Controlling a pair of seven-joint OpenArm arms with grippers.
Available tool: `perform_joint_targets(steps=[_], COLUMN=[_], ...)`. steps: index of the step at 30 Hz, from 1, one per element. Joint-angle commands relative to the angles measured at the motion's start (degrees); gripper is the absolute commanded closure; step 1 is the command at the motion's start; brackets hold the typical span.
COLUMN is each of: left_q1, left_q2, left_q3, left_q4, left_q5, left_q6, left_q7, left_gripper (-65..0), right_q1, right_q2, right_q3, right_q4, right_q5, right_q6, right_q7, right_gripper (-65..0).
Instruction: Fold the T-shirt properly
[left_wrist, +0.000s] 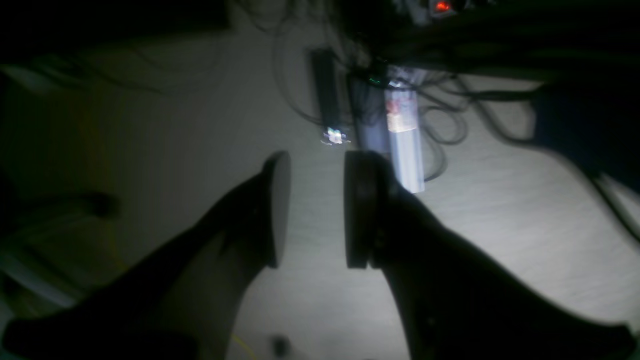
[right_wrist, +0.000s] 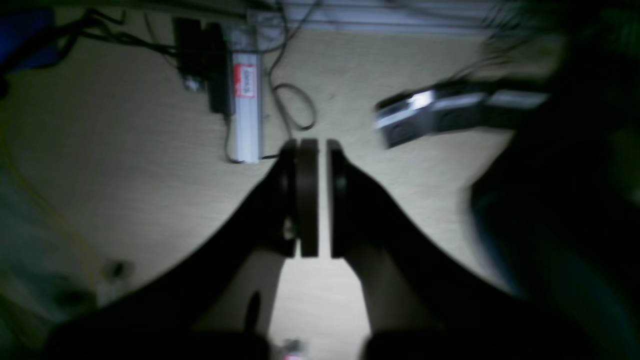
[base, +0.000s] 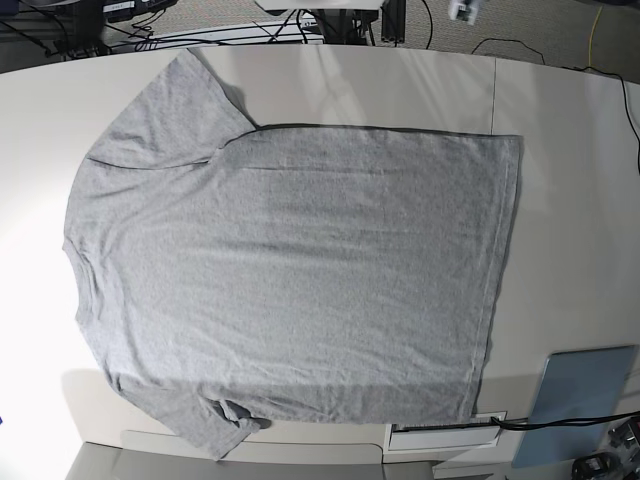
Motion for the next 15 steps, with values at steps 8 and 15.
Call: perform_joint_targets(steps=[8,15], left_q1=[7.9,3.7], left_q2=[-12.2,-17.0], left_q3=[-0.1,-0.1], left_q4=[22.4,27.8], left_q5=[2.4,13.2], left_q6=[-1.9,-2.0], left_q7=[-0.4,-0.8], left_gripper=[-19.8,-19.8], right_q1=[-15.9,-17.2], right_q2=[11.0,12.8], right_q3=[0.4,1.6], right_q4=[26.1,43.3], right_q5=[2.3,-1.4], right_q6=[0.1,-7.8], right_q7=[0.6,-4.8], right_gripper=[-3.9,-3.9])
